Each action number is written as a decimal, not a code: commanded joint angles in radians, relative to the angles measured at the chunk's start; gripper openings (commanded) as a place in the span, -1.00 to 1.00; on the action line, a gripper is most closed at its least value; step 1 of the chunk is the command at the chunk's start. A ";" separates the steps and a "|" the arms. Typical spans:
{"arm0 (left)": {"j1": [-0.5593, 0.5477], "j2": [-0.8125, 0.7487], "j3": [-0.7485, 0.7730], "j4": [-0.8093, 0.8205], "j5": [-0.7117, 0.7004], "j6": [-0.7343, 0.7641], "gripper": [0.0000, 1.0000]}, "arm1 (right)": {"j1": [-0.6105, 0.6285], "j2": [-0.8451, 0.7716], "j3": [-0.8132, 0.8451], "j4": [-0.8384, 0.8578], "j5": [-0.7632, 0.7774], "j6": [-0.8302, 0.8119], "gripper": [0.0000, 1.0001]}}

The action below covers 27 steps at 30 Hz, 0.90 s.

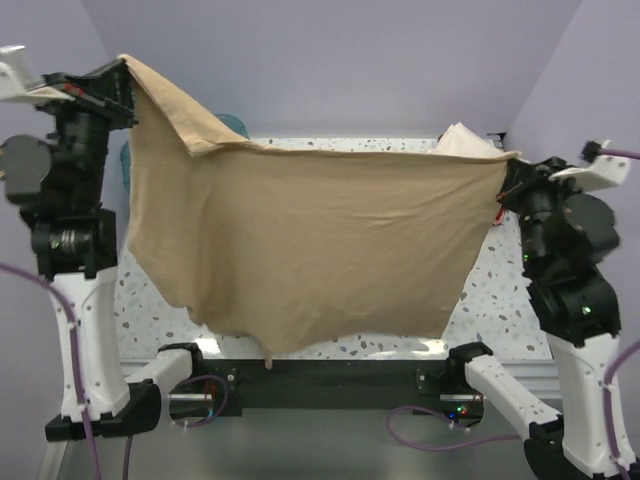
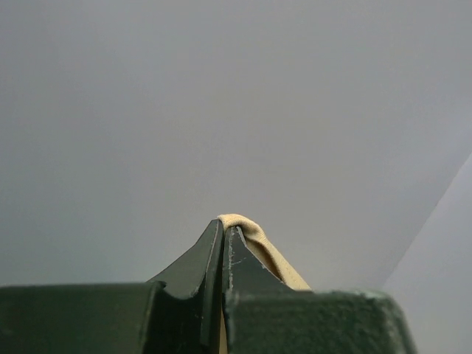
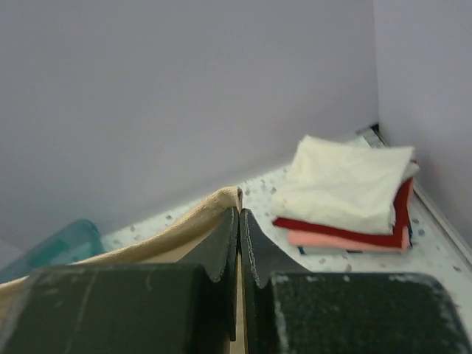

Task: Fold and stack the t-shirts
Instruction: Flatten the tshirt out

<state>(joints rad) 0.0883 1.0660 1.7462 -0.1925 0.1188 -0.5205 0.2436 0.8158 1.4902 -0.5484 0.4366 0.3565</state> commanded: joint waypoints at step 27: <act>-0.217 0.585 -0.404 0.074 0.229 0.142 0.56 | -0.135 0.520 -0.372 0.180 -0.272 0.013 0.64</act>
<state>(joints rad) -0.1272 1.7203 1.4498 -0.1055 0.3225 -0.4046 0.1055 1.3964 1.1404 -0.3523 0.3073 0.3195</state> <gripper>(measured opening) 0.779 0.822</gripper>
